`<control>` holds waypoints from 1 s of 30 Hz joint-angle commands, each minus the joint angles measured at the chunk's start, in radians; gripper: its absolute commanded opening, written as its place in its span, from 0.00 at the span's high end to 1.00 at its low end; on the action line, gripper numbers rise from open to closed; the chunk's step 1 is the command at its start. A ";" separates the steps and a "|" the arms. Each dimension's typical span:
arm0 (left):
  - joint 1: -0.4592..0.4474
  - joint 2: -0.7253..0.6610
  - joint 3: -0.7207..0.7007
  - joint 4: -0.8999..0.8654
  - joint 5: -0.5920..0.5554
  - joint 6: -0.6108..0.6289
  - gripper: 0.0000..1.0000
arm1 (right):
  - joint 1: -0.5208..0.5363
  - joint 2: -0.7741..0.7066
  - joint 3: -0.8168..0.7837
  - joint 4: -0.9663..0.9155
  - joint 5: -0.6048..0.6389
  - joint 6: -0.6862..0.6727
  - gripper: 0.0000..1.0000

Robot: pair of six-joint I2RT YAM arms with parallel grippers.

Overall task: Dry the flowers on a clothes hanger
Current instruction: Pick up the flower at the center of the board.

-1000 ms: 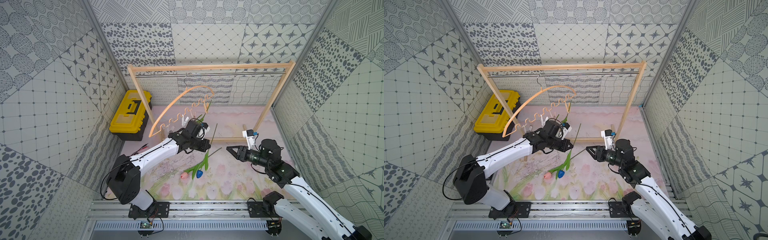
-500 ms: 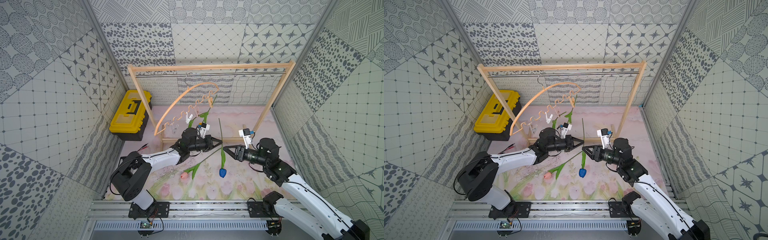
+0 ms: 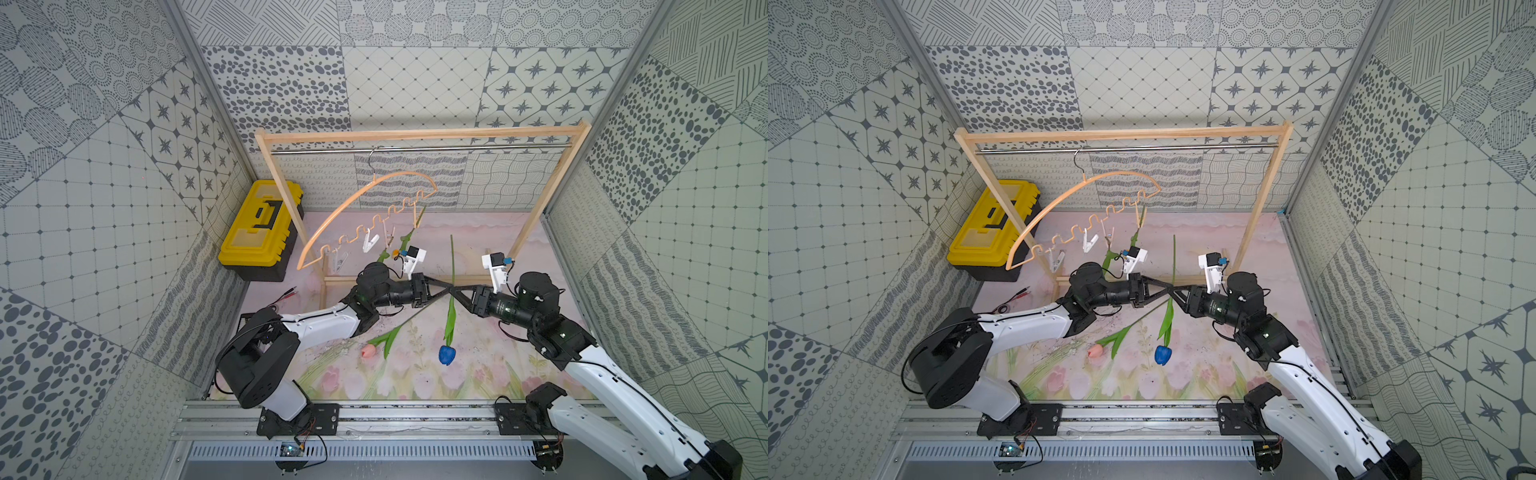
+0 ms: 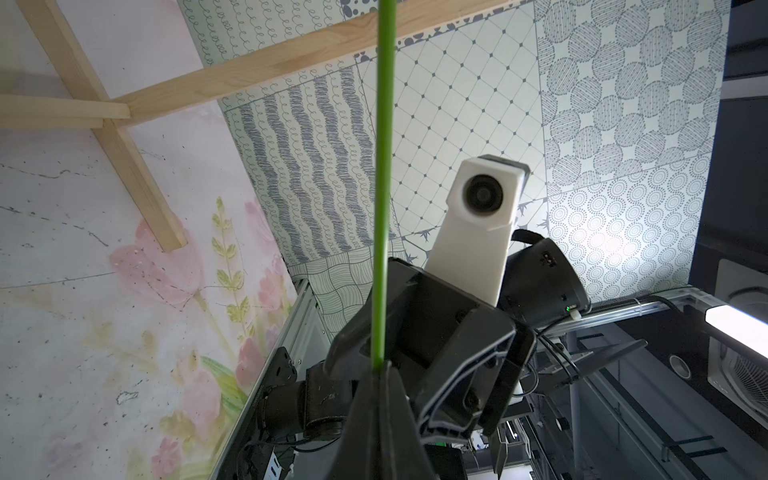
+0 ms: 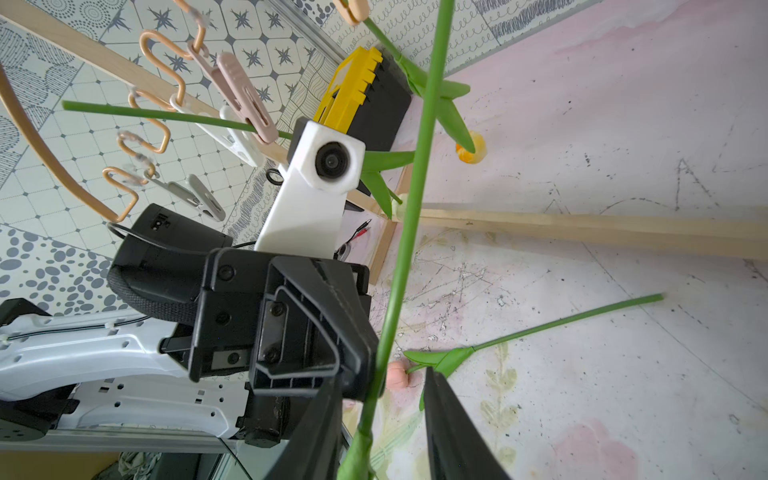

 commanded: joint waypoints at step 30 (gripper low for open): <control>-0.011 -0.166 -0.156 -0.155 -0.099 0.205 0.61 | -0.027 0.049 0.054 0.048 -0.011 0.023 1.00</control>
